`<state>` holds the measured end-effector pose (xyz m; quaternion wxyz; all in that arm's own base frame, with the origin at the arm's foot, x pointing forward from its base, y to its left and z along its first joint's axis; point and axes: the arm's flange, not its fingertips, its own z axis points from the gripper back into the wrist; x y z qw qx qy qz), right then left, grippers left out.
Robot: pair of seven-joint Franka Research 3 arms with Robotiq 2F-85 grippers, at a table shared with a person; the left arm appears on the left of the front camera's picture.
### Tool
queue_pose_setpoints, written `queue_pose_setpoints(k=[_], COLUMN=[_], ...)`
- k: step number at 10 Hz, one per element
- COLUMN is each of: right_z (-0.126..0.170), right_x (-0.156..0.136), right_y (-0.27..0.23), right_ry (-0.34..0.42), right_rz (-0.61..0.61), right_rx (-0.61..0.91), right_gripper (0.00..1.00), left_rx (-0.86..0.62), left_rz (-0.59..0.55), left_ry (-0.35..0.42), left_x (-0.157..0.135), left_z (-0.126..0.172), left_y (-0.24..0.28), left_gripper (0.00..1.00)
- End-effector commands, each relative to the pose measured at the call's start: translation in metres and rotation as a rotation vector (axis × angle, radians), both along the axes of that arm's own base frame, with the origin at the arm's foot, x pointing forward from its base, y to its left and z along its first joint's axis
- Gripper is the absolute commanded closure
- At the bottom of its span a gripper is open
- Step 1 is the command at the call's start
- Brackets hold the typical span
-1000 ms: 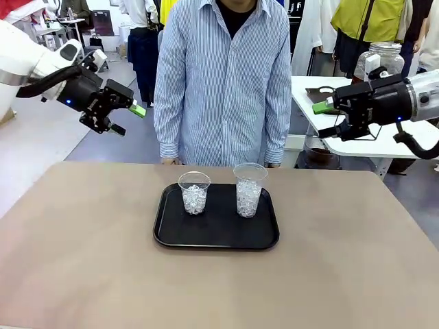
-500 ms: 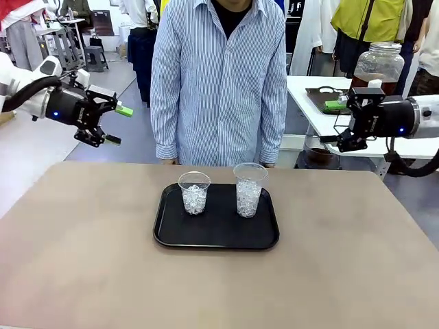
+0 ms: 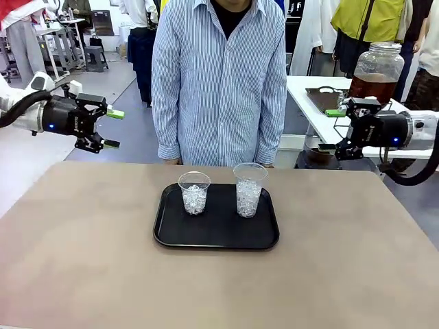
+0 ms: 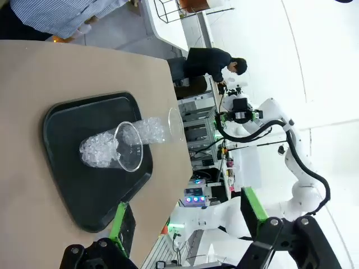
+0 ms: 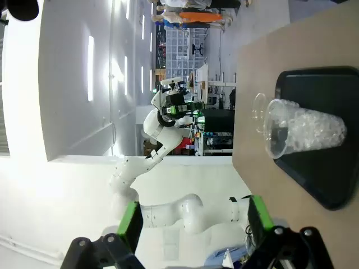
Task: Pour the drink into the iced cup.
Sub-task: Pick up the iced cup indicated by the human and present it to them.
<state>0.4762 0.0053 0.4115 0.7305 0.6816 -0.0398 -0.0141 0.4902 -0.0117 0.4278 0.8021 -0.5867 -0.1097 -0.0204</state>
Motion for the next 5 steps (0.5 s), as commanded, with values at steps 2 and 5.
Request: queue_pose_setpoints(k=[2,5], right_z=[-0.003,-0.005], right_x=[0.024,0.030], right_y=[-0.001,-0.001], right_ry=[0.054,0.072], right_rz=[-0.027,-0.036], right_rx=[-0.007,-0.012], right_gripper=[0.00,0.00], left_rx=[-0.045,-0.089], left_rz=[-0.082,-0.125], left_ry=[-0.016,0.006], left_x=[0.022,0.034], left_z=[-0.005,-0.009], left_y=[0.007,0.012], left_gripper=[0.00,0.00])
